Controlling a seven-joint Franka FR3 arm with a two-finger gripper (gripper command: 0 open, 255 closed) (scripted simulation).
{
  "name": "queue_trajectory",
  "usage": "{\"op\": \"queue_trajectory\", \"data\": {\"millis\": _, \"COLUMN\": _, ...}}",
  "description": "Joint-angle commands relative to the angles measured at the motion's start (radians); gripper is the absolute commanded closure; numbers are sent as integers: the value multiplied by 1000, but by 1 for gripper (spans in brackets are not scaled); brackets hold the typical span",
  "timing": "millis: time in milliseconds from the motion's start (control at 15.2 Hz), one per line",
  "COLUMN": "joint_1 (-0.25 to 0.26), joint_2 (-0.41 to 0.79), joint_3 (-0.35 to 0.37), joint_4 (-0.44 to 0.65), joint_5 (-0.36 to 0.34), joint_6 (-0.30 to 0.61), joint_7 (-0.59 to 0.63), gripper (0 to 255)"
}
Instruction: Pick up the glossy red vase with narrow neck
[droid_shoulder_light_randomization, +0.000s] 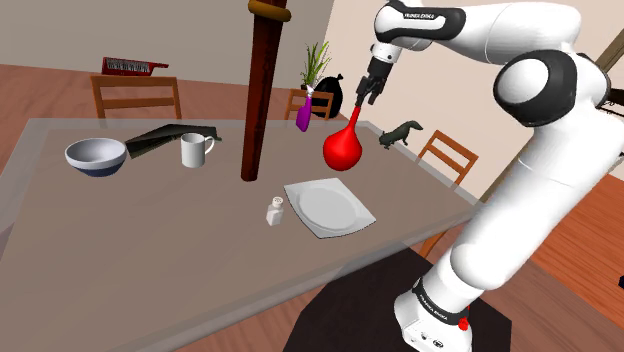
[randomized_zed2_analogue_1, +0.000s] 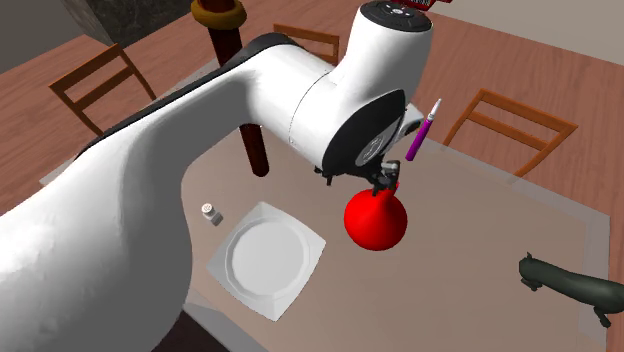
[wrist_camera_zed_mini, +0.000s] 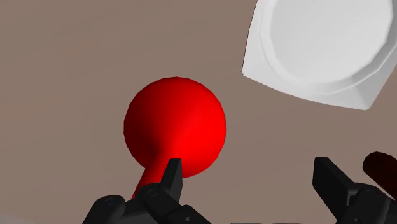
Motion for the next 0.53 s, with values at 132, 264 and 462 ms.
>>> {"op": "queue_trajectory", "data": {"millis": 132, "joint_1": -52, "joint_2": 188, "joint_3": -24, "joint_4": 212, "joint_5": 57, "joint_6": -47, "joint_7": -70, "gripper": 0}}
{"op": "queue_trajectory", "data": {"millis": 264, "joint_1": -88, "joint_2": 285, "joint_3": -29, "joint_4": 337, "joint_5": 86, "joint_6": -85, "joint_7": -98, "gripper": 0}}
{"op": "queue_trajectory", "data": {"millis": 462, "joint_1": -142, "joint_2": 416, "joint_3": -29, "joint_4": 519, "joint_5": 122, "joint_6": -148, "joint_7": -126, "gripper": 0}}
